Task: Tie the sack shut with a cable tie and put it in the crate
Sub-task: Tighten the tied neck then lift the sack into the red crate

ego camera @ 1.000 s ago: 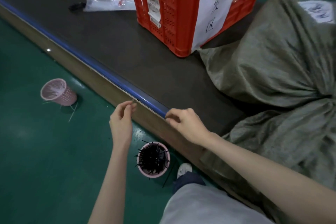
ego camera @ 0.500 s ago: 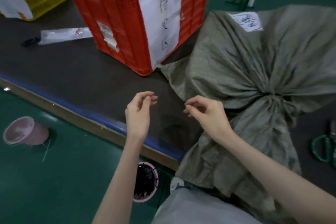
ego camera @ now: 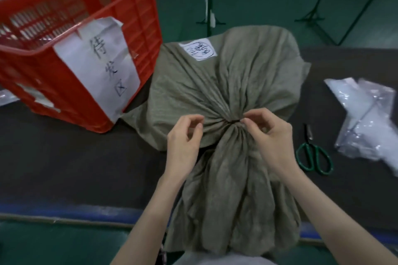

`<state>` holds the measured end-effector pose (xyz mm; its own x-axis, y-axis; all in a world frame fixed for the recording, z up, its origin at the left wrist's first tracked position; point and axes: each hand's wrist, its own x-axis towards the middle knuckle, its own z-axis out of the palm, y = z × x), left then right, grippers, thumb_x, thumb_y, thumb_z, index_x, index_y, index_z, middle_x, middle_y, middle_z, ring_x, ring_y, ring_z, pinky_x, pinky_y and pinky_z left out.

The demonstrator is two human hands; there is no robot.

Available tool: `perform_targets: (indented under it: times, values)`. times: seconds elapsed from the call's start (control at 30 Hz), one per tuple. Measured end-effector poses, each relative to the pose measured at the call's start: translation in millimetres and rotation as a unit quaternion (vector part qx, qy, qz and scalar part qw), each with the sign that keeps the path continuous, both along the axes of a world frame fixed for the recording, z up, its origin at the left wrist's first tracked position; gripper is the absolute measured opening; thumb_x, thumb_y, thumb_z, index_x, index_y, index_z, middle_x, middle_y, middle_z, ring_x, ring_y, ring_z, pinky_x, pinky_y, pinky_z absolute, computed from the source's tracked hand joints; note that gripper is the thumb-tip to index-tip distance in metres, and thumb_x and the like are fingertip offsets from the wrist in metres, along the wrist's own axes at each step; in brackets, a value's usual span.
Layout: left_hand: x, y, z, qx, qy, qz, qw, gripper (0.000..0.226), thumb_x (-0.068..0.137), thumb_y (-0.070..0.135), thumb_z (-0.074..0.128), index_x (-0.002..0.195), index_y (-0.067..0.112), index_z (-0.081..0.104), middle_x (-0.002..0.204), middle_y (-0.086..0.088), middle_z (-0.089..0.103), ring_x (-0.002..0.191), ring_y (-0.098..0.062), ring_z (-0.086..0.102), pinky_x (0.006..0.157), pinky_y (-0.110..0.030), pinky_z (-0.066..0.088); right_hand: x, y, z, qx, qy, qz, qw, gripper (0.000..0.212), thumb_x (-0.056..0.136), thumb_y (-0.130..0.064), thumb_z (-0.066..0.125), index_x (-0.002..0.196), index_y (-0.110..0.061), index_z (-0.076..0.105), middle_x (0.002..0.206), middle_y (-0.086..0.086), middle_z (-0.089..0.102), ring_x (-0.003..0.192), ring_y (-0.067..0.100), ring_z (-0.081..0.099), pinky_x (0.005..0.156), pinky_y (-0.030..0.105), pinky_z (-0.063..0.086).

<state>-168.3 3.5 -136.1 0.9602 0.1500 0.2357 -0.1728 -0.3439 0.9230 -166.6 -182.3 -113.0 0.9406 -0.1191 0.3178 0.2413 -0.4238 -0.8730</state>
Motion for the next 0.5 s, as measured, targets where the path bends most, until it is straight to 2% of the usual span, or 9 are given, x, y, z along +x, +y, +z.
perform_targets:
  times: [0.1,0.17,0.23,0.3,0.37,0.43,0.5]
  values:
    - [10.4,-18.5,-2.4,0.054,-0.022,-0.019,0.998,0.015,0.090,0.007,0.058,0.101,0.014,0.066,0.098,-0.002,0.066,0.087,-0.003,0.061,0.079,-0.014,0.048,1.4,-20.6,-4.8,0.008,0.018,-0.044,0.999,0.005,0.087,-0.011,0.066,0.091,-0.012,0.068,0.082,0.002,0.070,0.070,0.006,0.061,0.067,0.012,0.044]
    - [17.5,-28.1,-8.4,0.072,0.000,-0.023,0.997,0.012,0.089,0.010,0.060,0.099,0.012,0.066,0.095,-0.002,0.067,0.084,-0.008,0.062,0.081,-0.024,0.051,5.3,-29.9,-9.7,0.012,0.030,-0.075,0.997,0.008,0.086,-0.011,0.066,0.092,-0.016,0.066,0.086,0.002,0.070,0.070,0.005,0.059,0.067,0.011,0.044]
    - [24.3,-36.7,-13.7,0.050,0.049,-0.016,0.997,0.009,0.088,0.018,0.062,0.093,0.014,0.068,0.086,-0.003,0.071,0.080,-0.014,0.067,0.080,-0.036,0.054,10.8,-36.2,-14.6,0.022,0.041,-0.101,0.994,0.014,0.085,-0.010,0.067,0.094,-0.019,0.062,0.090,0.003,0.069,0.074,0.004,0.059,0.070,0.012,0.045]
    - [30.4,-46.1,-14.9,0.033,0.107,-0.015,0.994,0.015,0.088,0.029,0.062,0.087,0.015,0.069,0.080,-0.002,0.073,0.078,-0.015,0.069,0.078,-0.034,0.054,17.1,-41.3,-19.7,0.039,0.057,-0.124,0.990,0.018,0.084,-0.011,0.068,0.098,-0.019,0.059,0.096,0.007,0.065,0.082,0.012,0.061,0.077,0.022,0.048]
    - [35.2,-52.8,-14.0,0.053,0.145,-0.011,0.988,0.024,0.087,0.037,0.062,0.086,0.014,0.071,0.080,0.000,0.073,0.080,-0.014,0.068,0.072,-0.024,0.047,23.6,-46.3,-25.2,0.062,0.073,-0.146,0.985,0.025,0.083,-0.011,0.068,0.103,-0.019,0.055,0.104,0.011,0.062,0.092,0.021,0.060,0.084,0.035,0.050]
    - [39.2,-56.2,-13.3,0.065,0.165,-0.005,0.984,0.028,0.086,0.040,0.063,0.084,0.014,0.070,0.079,0.000,0.071,0.081,-0.014,0.067,0.067,-0.020,0.040,30.2,-50.8,-27.9,0.086,0.086,-0.164,0.979,0.031,0.083,-0.012,0.069,0.107,-0.020,0.051,0.113,0.012,0.057,0.100,0.025,0.058,0.090,0.040,0.049]
    - [41.4,-58.3,-12.8,0.054,0.180,-0.006,0.982,0.031,0.085,0.044,0.063,0.083,0.013,0.070,0.080,-0.001,0.072,0.081,-0.015,0.066,0.068,-0.022,0.042,38.0,-55.0,-27.9,0.097,0.091,-0.184,0.974,0.037,0.082,-0.014,0.070,0.111,-0.020,0.047,0.119,0.011,0.051,0.106,0.027,0.054,0.096,0.044,0.046]
